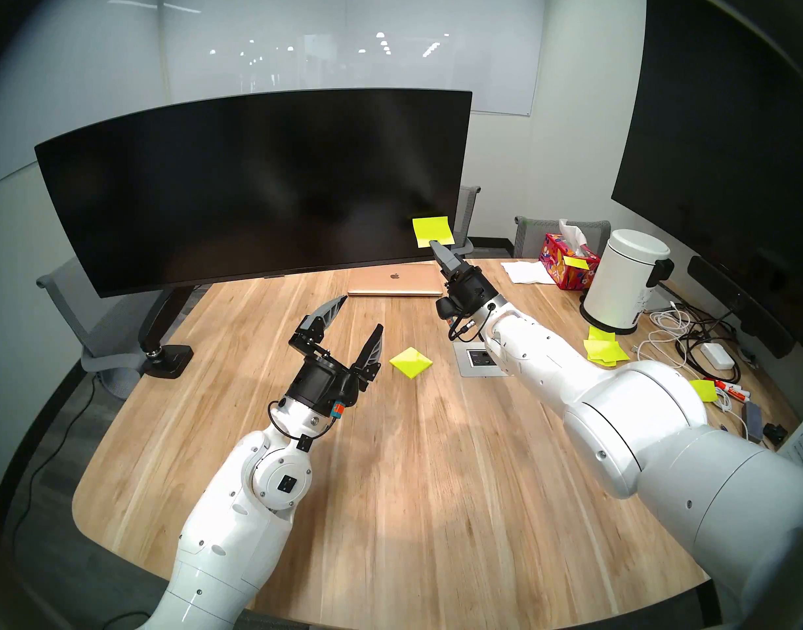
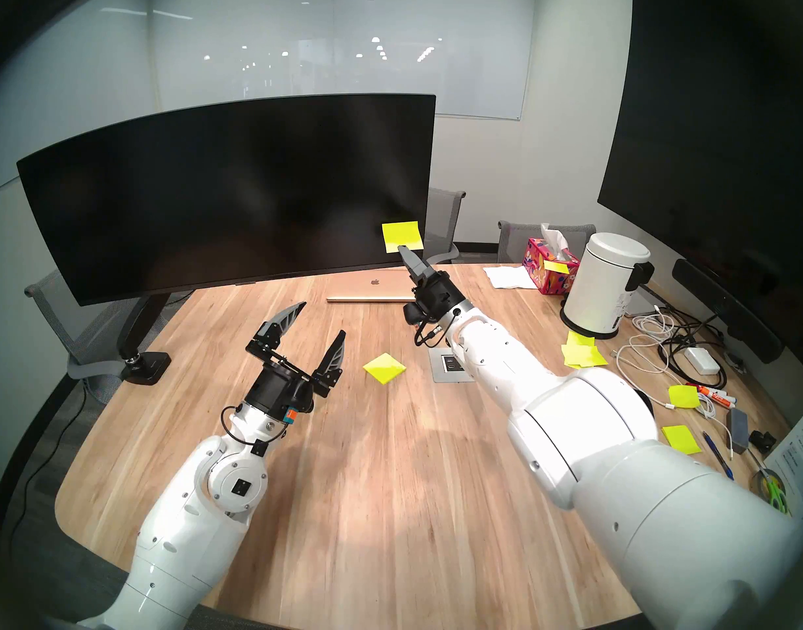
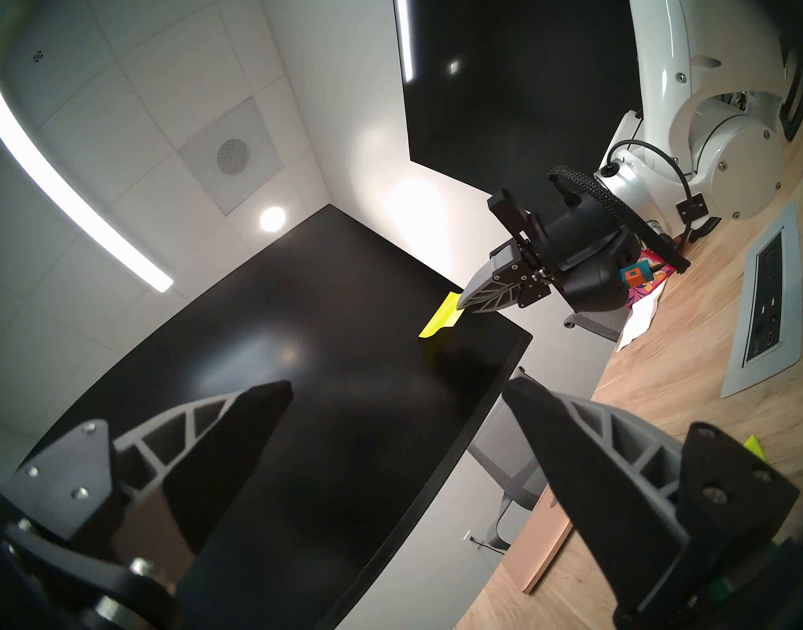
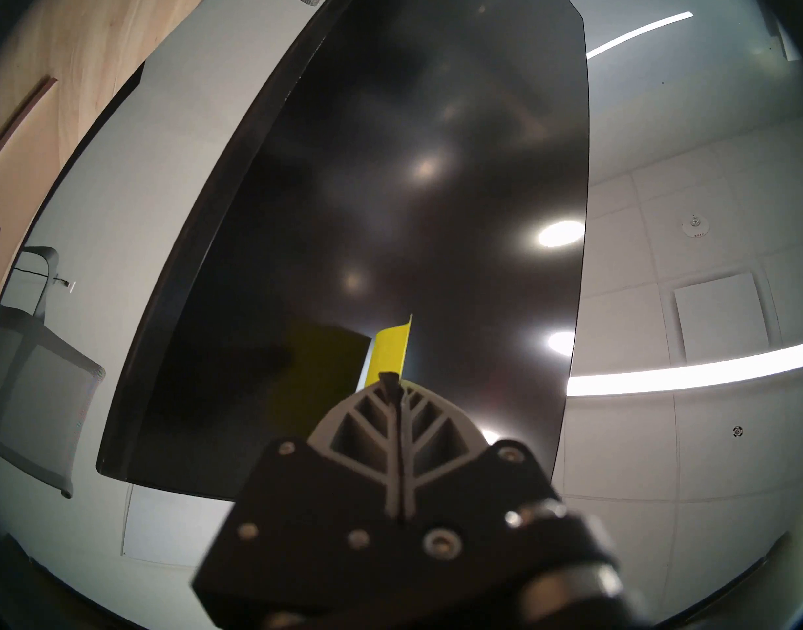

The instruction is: Peel one sticky note off the pad and stick it onto the monitor, then press it flat

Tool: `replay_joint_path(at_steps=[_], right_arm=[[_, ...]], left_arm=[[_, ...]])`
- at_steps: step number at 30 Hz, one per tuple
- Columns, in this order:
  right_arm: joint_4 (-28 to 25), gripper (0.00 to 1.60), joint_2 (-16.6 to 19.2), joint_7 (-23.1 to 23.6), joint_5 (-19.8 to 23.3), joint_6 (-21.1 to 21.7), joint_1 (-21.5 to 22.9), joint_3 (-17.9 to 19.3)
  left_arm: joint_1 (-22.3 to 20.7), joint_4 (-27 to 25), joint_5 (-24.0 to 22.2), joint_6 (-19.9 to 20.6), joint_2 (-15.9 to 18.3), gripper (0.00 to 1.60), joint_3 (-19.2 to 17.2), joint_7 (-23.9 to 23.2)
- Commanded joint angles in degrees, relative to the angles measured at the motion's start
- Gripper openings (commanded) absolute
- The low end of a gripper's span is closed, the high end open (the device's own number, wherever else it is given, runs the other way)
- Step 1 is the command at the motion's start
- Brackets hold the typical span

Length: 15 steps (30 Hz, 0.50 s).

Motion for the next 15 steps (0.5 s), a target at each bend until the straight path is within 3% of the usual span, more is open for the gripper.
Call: replay_joint_path(at_steps=[1,15], right_arm=[[0.3,0.0,-1.0,0.2,0.0,-0.3,2.8,0.1],[2.7,0.0,-2.2,4.0,0.6,-1.7,4.1,1.7]], left_arm=[[-0.2,-1.4,0.1,0.0,-0.1,1.6,0.1,0.2],[-0.2,-1.4,0.1,-0.1,-0.2,1.6,0.0,0.2]])
